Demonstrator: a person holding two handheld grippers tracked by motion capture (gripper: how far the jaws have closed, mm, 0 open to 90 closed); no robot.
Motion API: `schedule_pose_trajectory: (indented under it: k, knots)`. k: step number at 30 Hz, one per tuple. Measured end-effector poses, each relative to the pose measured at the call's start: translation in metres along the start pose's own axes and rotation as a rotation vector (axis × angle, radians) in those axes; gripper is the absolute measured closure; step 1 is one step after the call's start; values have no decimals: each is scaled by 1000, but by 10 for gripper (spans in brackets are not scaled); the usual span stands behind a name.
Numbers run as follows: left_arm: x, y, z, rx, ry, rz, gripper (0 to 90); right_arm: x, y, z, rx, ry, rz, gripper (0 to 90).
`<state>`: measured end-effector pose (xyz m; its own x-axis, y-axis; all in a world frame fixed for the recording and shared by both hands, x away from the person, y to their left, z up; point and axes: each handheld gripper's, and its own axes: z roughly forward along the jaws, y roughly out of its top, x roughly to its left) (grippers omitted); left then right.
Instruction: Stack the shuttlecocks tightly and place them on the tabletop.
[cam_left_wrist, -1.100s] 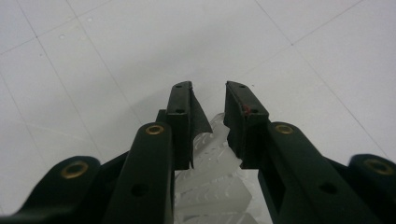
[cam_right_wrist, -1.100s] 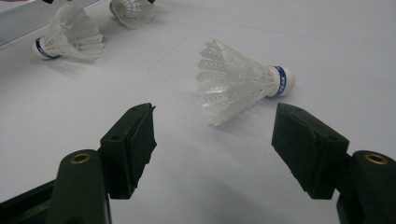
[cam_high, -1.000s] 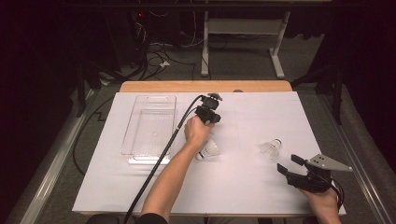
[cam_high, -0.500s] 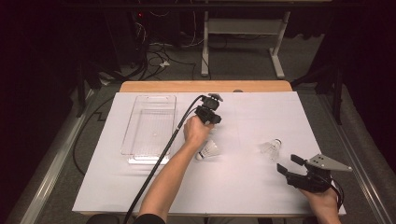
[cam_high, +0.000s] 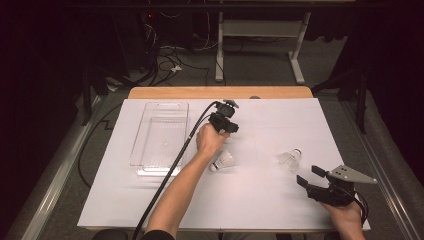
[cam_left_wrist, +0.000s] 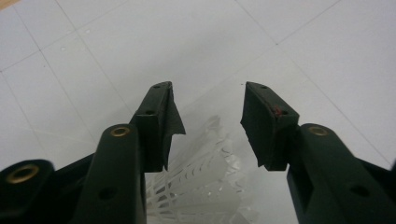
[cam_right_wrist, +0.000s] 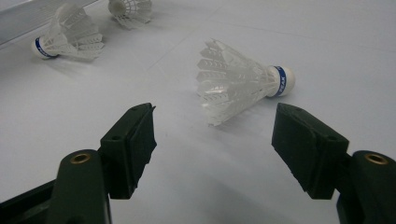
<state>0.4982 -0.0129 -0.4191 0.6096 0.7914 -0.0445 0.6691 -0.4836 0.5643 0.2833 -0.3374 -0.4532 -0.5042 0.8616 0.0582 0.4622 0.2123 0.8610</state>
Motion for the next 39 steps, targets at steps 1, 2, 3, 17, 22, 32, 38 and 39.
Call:
schedule_pose_trajectory:
  k: [1, 2, 3, 17, 22, 32, 38, 39]
  knots:
    - [0, 0, -1, -2, -3, 3, 521, 0, 0, 0, -1, 0, -2, 302]
    - [0, 0, -3, -6, -8, 4, 509, 0, 0, 0, 0, 0, -2, 302]
    - [-1, 0, -4, -8, -17, 6, 499, 0, 0, 0, 1, 0, 0, 302]
    - [2, -9, -31, -71, -103, -12, 402, 0, 0, 0, 1, -2, -5, 303]
    - [3, -11, -41, -82, -103, 1, 391, 0, 0, 1, 3, -3, -4, 303]
    - [7, -24, -54, -100, -100, 0, 377, 0, 0, 1, 4, -4, -4, 303]
    - [9, -32, -62, -116, -103, -6, 370, 1, 0, 0, 3, -5, -6, 303]
    - [9, -34, -64, -118, -104, -4, 369, 1, 0, 0, 3, -4, -6, 303]
